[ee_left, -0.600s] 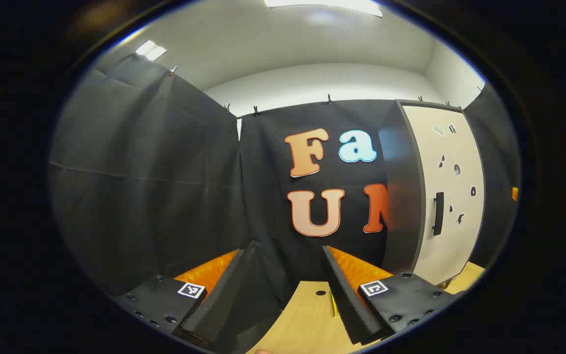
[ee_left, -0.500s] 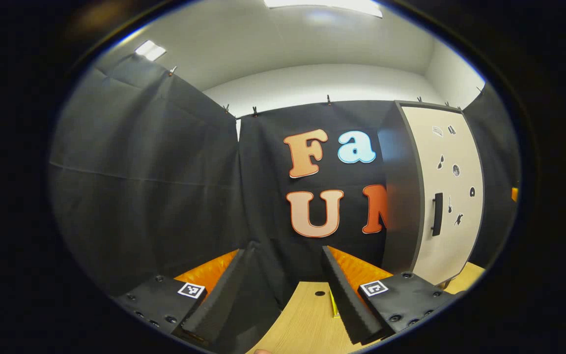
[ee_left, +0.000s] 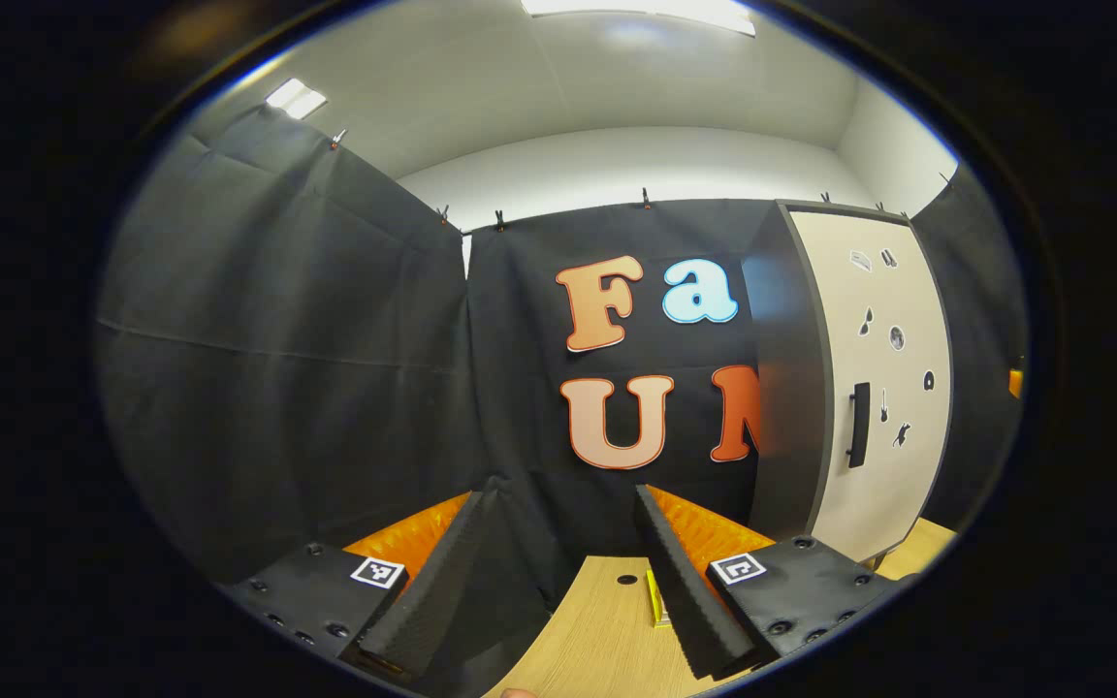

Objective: Open the cabinet door with the right hand, grasp the bottle in the cabinet with the left hand and place it on the coaster, then close the cabinet door with the right hand.

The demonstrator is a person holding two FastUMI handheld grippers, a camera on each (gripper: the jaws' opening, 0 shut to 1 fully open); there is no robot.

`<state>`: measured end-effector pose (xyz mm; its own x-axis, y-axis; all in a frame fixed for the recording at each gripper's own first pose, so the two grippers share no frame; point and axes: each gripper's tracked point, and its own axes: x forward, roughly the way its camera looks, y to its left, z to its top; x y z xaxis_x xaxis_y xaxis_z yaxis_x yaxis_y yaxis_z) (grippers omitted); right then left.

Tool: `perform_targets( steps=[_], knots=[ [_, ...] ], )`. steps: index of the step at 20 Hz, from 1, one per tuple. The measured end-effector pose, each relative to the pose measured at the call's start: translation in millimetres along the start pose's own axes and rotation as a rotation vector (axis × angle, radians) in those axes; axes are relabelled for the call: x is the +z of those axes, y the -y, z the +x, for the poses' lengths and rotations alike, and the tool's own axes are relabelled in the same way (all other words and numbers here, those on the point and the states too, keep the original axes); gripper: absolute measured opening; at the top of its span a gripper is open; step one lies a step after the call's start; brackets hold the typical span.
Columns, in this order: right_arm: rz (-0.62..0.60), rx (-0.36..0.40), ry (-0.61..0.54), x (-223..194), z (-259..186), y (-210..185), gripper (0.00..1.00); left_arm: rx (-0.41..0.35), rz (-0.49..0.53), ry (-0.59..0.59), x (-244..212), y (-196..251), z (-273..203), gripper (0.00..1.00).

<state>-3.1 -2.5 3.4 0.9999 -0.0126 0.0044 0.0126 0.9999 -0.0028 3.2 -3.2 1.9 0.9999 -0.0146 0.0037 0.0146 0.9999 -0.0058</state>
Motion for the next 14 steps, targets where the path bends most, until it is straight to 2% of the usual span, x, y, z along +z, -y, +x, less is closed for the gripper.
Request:
perform_targets(
  steps=[7, 14],
  knots=[
    [0.008, 0.024, -0.003, -1, 5, -16, 0.93, -0.002, -0.004, -0.002, -1, 2, -2, 0.98],
    [0.027, 0.118, -0.014, 2, 29, -76, 0.93, 0.011, -0.013, -0.018, -8, -7, -6, 0.99]
  ],
)
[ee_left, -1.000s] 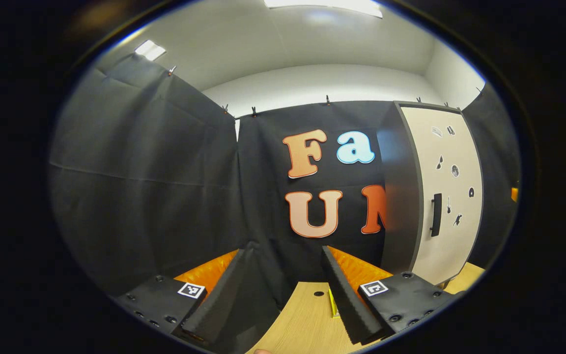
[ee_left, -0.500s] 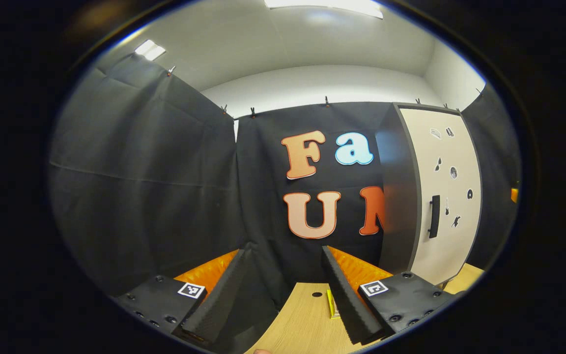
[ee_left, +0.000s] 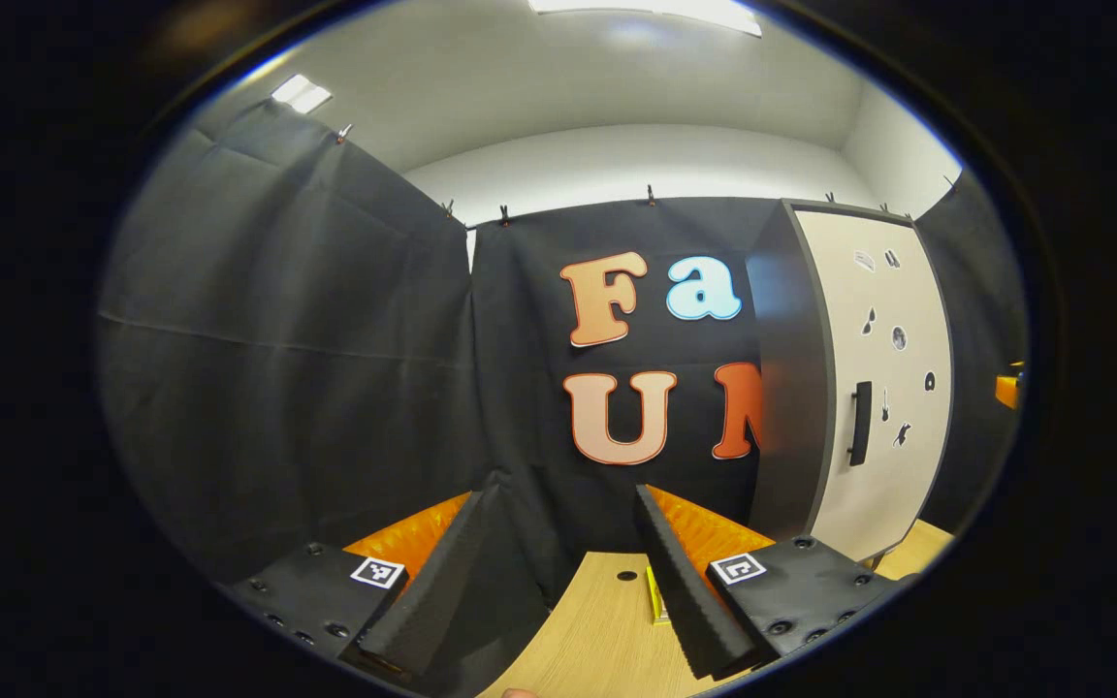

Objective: Open the cabinet door with the right hand, grasp the bottle in the cabinet with the left hand and place it on the coaster, then close the cabinet door with the right hand.

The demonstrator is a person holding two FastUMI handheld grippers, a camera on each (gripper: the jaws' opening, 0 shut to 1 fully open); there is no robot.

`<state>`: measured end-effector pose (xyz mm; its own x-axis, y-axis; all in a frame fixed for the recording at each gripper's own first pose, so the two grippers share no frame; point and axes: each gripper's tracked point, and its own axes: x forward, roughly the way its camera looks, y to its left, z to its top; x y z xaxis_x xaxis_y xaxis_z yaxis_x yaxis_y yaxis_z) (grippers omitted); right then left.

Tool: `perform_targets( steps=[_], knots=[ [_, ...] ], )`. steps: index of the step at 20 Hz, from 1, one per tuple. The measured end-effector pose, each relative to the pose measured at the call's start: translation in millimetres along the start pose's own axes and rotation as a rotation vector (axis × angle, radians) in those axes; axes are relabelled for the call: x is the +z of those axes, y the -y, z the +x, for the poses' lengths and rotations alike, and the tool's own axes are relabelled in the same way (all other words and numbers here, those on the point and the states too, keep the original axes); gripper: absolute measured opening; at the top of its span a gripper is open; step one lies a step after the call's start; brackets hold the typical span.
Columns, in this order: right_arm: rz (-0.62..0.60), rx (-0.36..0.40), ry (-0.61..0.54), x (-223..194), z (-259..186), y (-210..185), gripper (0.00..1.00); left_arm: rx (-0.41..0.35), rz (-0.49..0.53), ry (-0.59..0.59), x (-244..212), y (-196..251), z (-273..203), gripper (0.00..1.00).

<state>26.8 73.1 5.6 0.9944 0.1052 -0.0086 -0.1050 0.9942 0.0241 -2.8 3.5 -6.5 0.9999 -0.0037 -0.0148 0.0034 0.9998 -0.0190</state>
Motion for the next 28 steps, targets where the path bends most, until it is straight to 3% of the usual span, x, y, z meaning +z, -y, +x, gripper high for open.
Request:
perform_targets(
  steps=[4, 14, 24, 28],
  knots=[
    [-0.015, 0.077, -0.003, 1, 26, -42, 0.93, 0.017, 0.012, -0.007, -2, -10, -4, 0.98],
    [0.002, 0.165, -0.017, -9, 103, -132, 0.93, 0.085, 0.021, -0.034, -12, -48, -21, 0.98],
    [0.008, 0.145, -0.096, -54, 195, -177, 0.94, 0.203, 0.051, -0.062, -24, -102, -37, 0.98],
    [-0.007, 0.103, -0.104, -65, 215, -176, 0.80, 0.236, 0.052, -0.063, -26, -111, -36, 0.98]
  ],
)
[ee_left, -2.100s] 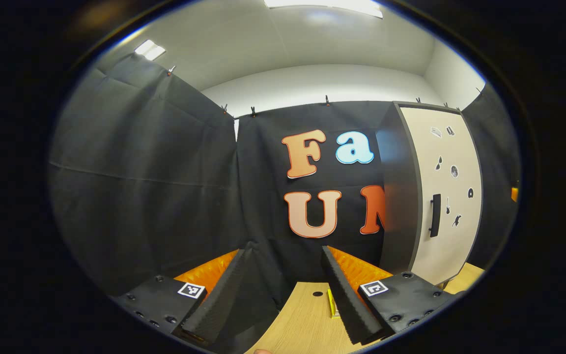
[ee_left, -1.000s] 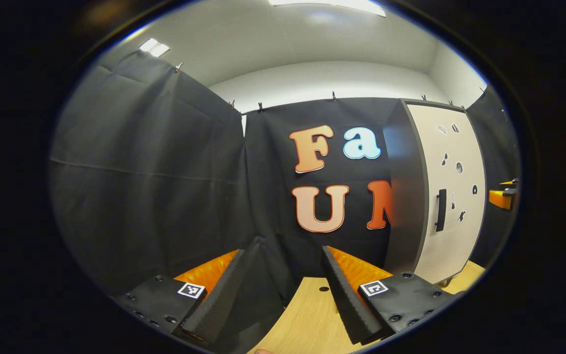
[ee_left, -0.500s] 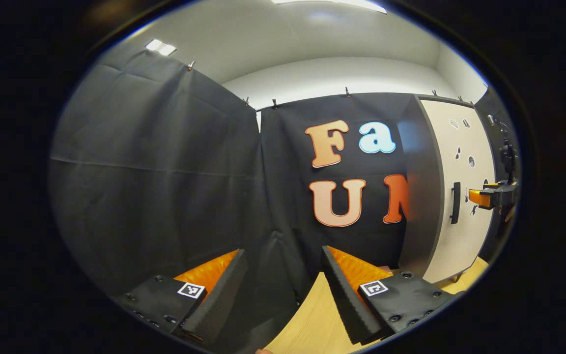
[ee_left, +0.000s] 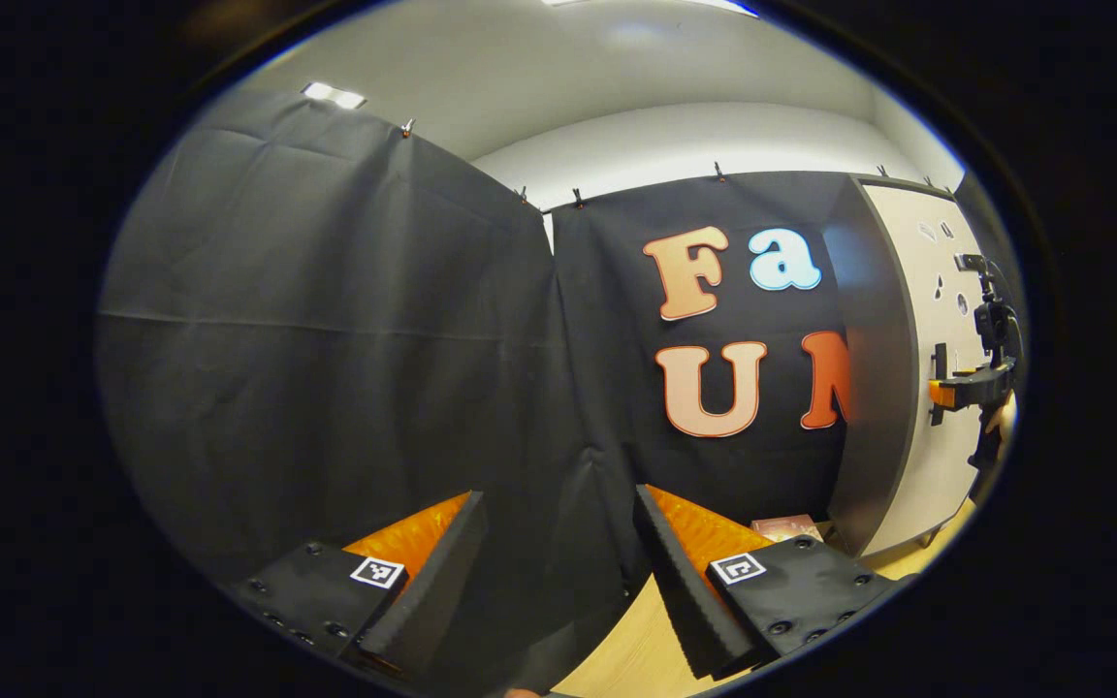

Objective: Open the cabinet door with the right hand, grasp the bottle in the cabinet with the left hand and place it on the coaster, then close the cabinet door with the right hand.

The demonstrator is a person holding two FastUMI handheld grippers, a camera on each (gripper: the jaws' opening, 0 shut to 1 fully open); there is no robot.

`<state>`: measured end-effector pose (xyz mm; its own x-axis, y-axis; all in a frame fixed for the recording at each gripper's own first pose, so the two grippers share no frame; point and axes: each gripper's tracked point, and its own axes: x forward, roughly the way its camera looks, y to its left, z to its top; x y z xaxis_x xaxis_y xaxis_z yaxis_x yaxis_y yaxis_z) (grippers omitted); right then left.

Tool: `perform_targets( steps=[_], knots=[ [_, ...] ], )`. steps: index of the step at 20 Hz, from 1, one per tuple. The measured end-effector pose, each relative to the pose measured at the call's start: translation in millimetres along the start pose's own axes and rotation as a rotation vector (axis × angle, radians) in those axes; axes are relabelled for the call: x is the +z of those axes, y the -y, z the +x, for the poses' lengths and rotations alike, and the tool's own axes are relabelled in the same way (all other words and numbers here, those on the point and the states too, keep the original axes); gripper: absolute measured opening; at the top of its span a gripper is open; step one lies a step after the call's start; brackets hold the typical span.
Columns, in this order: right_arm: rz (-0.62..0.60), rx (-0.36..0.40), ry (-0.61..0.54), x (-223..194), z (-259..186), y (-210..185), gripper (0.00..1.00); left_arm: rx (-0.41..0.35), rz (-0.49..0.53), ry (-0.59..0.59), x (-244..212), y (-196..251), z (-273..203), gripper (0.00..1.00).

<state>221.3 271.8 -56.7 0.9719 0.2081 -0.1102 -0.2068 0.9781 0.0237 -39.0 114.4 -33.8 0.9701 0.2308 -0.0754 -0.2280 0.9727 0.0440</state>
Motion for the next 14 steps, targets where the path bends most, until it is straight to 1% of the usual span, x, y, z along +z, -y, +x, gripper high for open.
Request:
perform_targets(
  steps=[2, 3, 5, 6, 8, 11, 14],
  knots=[
    [0.021, 0.002, -0.016, -4.0, 7.3, -0.7, 0.71, 0.013, -0.002, -0.003, -2.4, -2.7, 0.2, 0.98],
    [0.032, 0.005, -0.027, -6.2, 9.7, -0.2, 0.68, 0.018, -0.002, -0.004, -2.6, -3.3, -0.2, 0.98],
    [0.065, 0.021, -0.041, -8.9, 11.4, -2.4, 0.58, 0.025, 0.002, -0.005, -3.7, -4.4, -0.7, 0.98],
    [0.084, 0.037, -0.045, -9.2, 12.4, -5.1, 0.48, 0.029, 0.004, -0.007, -4.2, -4.6, -0.7, 0.98],
    [0.079, 0.049, -0.044, -10.0, 11.6, -4.6, 0.36, 0.032, 0.004, -0.013, -6.4, -5.2, -1.5, 0.98],
    [0.072, 0.056, -0.033, -9.3, 7.7, -4.6, 0.31, 0.030, -0.007, -0.014, -5.3, -6.0, -3.3, 0.98],
    [0.056, 0.089, -0.035, -9.2, 3.5, -5.2, 0.25, 0.032, -0.003, -0.010, -5.2, -6.0, -3.4, 0.98]
  ],
)
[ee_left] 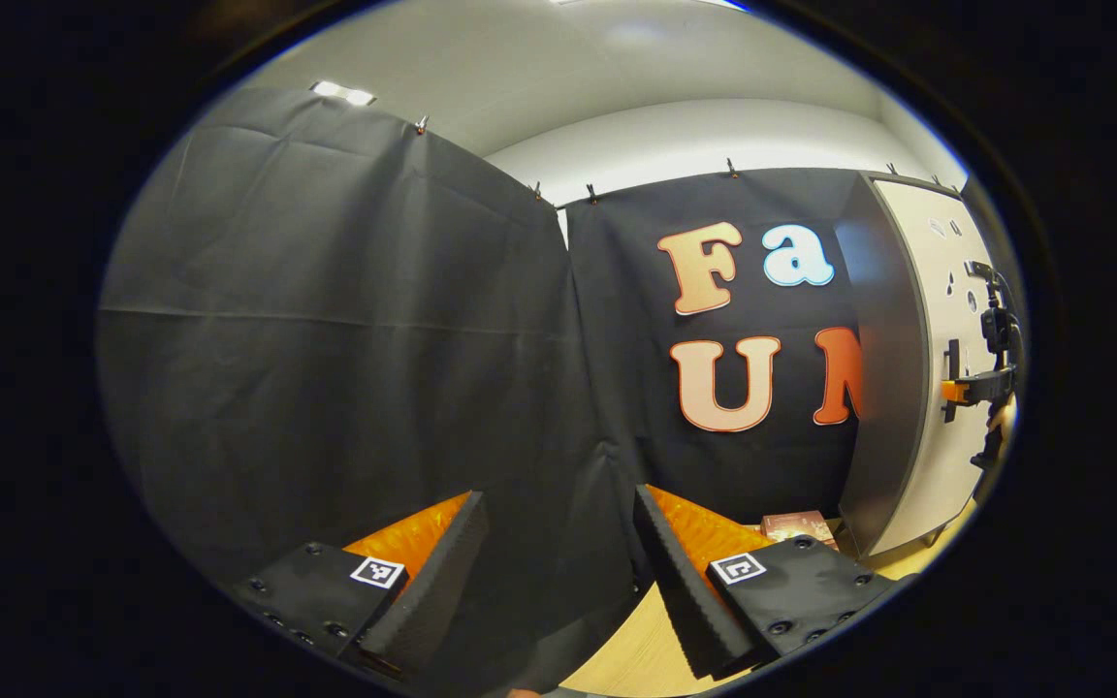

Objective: Open the cabinet door with the right hand, grasp the bottle in the cabinet with the left hand and place it on the coaster, then close the cabinet door with the right hand.

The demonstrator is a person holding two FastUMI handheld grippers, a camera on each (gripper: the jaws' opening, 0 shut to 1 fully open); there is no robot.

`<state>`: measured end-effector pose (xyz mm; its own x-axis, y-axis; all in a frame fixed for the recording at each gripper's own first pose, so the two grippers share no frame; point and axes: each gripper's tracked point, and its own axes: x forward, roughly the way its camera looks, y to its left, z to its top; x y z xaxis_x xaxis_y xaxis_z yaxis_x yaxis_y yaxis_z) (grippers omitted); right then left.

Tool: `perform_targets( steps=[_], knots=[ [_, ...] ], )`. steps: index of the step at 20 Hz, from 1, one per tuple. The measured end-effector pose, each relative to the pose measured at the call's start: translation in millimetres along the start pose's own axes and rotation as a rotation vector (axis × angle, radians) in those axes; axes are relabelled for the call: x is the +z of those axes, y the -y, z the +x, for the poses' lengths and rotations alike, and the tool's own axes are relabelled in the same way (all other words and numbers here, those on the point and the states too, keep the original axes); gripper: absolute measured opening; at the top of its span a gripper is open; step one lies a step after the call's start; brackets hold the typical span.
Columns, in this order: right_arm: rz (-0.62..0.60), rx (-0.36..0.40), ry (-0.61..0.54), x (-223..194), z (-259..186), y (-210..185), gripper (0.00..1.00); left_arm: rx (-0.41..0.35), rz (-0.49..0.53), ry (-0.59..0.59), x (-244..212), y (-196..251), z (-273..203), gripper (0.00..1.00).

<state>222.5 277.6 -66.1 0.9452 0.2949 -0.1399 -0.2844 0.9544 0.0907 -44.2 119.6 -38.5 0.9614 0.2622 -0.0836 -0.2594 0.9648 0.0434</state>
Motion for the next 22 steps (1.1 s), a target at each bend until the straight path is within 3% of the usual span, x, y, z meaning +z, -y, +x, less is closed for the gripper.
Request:
perform_targets(
  steps=[8, 22],
  knots=[
    [0.019, 0.101, 0.007, 2, -25, 5, 0.24, -0.039, 0.001, 0.000, 10, 4, -9, 0.98],
    [0.023, 0.095, 0.018, 2, -66, 32, 0.22, -0.185, 0.002, 0.025, 17, 92, -10, 0.98]
  ],
)
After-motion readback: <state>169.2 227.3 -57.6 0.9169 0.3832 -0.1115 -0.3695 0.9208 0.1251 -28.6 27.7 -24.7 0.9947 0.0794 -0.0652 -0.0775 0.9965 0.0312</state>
